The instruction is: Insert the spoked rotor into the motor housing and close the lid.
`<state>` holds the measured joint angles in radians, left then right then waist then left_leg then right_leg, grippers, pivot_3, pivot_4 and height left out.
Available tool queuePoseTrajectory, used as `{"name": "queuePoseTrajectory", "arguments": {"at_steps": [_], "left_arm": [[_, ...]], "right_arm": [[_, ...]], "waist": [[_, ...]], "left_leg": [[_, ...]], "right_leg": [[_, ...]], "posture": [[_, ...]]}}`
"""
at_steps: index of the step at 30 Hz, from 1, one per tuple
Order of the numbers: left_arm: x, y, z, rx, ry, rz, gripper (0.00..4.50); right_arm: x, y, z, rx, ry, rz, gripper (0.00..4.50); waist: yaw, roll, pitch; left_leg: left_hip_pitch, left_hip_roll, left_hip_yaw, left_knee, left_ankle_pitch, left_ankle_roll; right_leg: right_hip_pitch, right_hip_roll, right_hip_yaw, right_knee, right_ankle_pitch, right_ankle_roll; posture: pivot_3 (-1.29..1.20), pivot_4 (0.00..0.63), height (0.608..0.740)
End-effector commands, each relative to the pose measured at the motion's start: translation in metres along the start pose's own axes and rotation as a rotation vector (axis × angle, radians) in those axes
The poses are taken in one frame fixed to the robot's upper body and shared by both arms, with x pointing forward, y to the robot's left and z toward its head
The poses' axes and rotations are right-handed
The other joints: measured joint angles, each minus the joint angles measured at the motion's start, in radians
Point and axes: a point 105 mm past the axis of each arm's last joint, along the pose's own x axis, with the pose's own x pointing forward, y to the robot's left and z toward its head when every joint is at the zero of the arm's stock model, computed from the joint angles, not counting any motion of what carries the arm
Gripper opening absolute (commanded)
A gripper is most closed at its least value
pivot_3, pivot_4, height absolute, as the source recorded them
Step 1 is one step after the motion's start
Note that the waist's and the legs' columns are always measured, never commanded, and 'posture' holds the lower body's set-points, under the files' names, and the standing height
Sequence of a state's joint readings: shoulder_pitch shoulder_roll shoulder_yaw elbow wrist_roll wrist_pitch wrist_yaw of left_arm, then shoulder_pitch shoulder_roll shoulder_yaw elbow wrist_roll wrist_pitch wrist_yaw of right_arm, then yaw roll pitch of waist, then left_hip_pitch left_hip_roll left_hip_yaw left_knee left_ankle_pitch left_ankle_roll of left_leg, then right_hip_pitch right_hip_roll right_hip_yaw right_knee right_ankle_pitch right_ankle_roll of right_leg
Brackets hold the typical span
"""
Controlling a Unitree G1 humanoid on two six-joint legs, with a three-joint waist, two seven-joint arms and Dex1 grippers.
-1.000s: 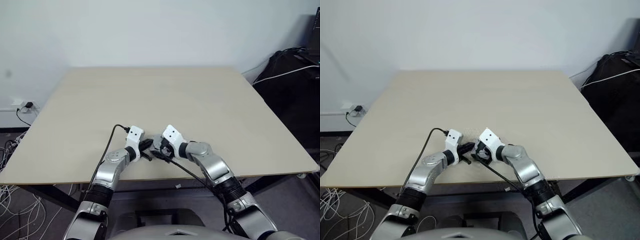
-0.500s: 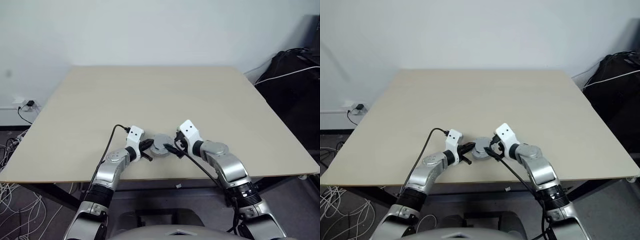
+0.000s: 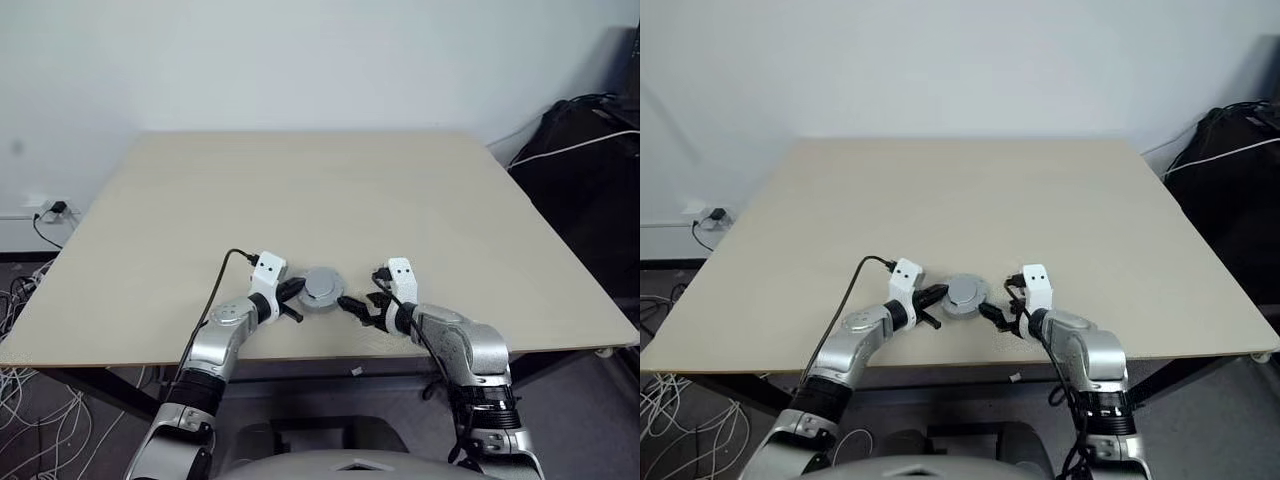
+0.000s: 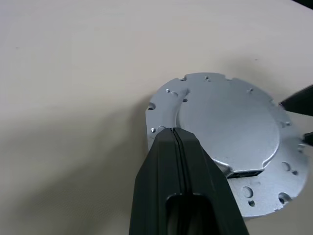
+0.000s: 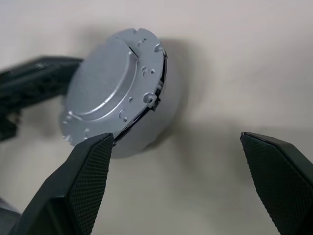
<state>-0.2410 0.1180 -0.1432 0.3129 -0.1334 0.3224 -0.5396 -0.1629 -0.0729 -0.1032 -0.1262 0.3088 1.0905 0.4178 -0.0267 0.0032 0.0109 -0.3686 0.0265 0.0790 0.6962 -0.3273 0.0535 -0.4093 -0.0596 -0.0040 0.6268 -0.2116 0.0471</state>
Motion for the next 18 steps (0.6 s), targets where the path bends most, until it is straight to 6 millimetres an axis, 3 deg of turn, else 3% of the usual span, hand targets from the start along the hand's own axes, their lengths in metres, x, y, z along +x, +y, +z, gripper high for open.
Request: {"name": "queuePoseTrajectory", "arguments": {"at_steps": [1, 18], "left_arm": [[0.0019, -0.0072, -0.0086, -0.012, 0.032, -0.026, 0.00], [0.0011, -0.0059, -0.0075, -0.009, 0.028, -0.022, 0.00]], "right_arm": [[0.0003, 0.0241, 0.0189, 0.086, -0.095, 0.121, 4.46], [0.0021, 0.0224, 0.0242, 0.105, -0.116, 0.104, 4.46]], "waist": [[0.000, 0.000, 0.000], [0.000, 0.001, -0.001]], "left_leg": [[0.000, 0.000, 0.000, 0.000, 0.000, 0.000], [0.000, -0.001, 0.000, 0.000, 0.000, 0.000]], "right_leg": [[0.000, 0.000, 0.000, 0.000, 0.000, 0.000], [0.000, -0.001, 0.000, 0.000, 0.000, 0.000]], "posture": [[0.00, 0.000, 0.740], [0.00, 0.000, 0.740]]}}
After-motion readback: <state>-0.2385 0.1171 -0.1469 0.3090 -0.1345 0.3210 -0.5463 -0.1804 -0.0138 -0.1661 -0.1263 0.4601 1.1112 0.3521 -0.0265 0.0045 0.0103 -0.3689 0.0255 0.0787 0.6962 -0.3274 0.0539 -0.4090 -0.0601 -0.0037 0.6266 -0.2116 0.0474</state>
